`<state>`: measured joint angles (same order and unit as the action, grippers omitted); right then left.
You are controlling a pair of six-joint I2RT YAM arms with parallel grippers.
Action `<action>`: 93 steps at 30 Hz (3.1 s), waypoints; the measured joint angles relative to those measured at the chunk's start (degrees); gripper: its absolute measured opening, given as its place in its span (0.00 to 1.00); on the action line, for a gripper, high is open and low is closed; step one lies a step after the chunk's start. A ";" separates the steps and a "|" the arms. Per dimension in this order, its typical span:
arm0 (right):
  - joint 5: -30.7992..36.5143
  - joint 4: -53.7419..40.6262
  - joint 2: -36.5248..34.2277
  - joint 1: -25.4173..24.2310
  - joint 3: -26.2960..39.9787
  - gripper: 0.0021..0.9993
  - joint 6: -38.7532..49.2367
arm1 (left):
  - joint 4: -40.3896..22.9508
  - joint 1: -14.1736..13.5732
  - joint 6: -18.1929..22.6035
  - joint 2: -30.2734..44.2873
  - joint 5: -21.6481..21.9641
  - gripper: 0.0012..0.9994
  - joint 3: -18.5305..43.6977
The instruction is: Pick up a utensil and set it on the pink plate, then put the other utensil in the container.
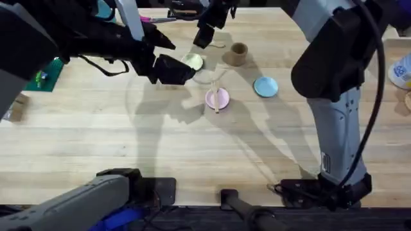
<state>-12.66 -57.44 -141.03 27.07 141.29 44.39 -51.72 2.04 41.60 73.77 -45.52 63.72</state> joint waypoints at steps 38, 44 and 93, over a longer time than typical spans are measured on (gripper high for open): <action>-0.07 4.06 -8.86 -2.38 0.37 0.88 7.77 | -0.13 0.00 0.00 0.01 0.00 1.00 0.00; -0.29 2.88 -8.97 -2.28 0.37 0.71 7.75 | -0.14 0.00 0.00 0.01 0.00 1.00 0.00; -0.68 -1.47 -8.97 -3.62 0.74 0.04 8.16 | -0.13 0.00 -0.01 0.00 0.00 1.00 0.00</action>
<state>-13.34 -58.92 -149.99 23.45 142.04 52.56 -51.86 2.04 41.59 73.77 -45.52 63.72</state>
